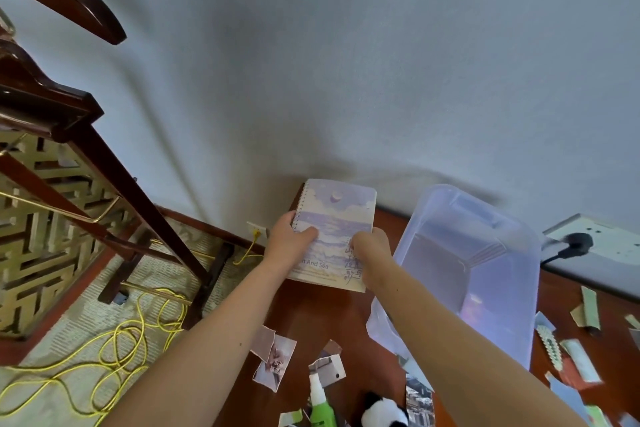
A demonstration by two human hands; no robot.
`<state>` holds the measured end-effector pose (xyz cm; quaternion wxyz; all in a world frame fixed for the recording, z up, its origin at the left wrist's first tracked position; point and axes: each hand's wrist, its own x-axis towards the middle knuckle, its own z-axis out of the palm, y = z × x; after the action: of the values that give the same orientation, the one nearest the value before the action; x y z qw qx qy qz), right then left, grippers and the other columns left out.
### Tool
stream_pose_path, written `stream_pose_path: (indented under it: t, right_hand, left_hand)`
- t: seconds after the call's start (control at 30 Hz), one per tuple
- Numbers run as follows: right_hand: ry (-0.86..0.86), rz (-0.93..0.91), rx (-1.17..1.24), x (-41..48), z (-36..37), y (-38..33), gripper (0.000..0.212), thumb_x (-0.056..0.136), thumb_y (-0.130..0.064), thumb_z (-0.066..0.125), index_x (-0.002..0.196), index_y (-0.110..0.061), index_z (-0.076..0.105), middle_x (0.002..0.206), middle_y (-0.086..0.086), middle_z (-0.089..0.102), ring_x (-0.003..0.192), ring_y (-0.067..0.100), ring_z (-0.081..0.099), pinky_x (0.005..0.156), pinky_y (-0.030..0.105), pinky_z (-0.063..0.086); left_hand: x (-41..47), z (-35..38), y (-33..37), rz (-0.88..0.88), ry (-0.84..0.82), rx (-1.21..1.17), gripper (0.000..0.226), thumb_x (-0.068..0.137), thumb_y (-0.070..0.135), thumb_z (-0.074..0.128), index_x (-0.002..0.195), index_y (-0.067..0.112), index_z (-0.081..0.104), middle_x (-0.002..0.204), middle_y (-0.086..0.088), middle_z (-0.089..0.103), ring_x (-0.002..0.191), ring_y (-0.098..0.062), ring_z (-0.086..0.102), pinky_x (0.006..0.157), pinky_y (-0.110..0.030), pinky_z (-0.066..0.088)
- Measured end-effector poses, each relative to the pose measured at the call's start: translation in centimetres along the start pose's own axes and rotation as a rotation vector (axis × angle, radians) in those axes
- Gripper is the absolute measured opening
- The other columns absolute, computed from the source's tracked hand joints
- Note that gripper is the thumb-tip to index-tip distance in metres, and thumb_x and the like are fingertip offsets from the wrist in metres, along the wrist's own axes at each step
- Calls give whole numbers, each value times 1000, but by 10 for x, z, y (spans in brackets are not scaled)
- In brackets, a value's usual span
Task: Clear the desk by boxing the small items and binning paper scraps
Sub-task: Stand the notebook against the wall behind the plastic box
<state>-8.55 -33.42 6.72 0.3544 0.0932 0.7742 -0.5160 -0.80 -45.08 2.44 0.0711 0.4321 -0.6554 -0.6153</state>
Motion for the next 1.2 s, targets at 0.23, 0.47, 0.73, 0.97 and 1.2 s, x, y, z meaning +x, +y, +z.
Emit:
stream_pose_path:
  t: [0.23, 0.47, 0.73, 0.97, 1.2]
  right_hand:
    - [43, 54, 10, 20, 13, -6, 31, 85, 8, 35, 109, -3, 52, 95, 13, 62, 79, 26, 63, 55, 28, 52]
    - [90, 152, 39, 62, 29, -3, 29, 86, 6, 38, 109, 2, 54, 87, 13, 60, 68, 22, 58, 49, 24, 43]
    - [106, 233, 104, 101, 39, -1, 21, 84, 6, 38, 93, -1, 57, 86, 14, 62, 72, 28, 63, 58, 30, 52]
    - [102, 304, 176, 108, 41, 11, 29, 78, -3, 45, 103, -1, 59, 105, 16, 65, 92, 33, 66, 85, 53, 55]
    - [65, 209, 226, 81, 34, -12, 21, 87, 8, 37, 79, -6, 51, 81, 12, 57, 69, 24, 55, 65, 33, 46]
  left_hand:
    - [24, 3, -11, -88, 43, 39, 60, 82, 27, 72, 130, 14, 39, 120, -6, 54, 94, -20, 62, 78, -33, 53]
    - [58, 12, -21, -87, 80, 93, 49, 85, 22, 70, 125, 13, 43, 107, 1, 54, 92, -18, 58, 80, -30, 46]
    - [88, 21, -30, -96, 125, 216, 53, 85, 27, 70, 131, 14, 46, 122, -5, 59, 103, -22, 60, 85, -32, 47]
    - [89, 18, -34, -123, 183, 501, 51, 86, 40, 62, 134, 26, 49, 134, -13, 44, 124, -34, 40, 102, -45, 39]
    - [83, 9, -29, -133, 70, 495, 44, 84, 38, 62, 125, 25, 54, 130, -13, 47, 127, -33, 37, 103, -43, 39]
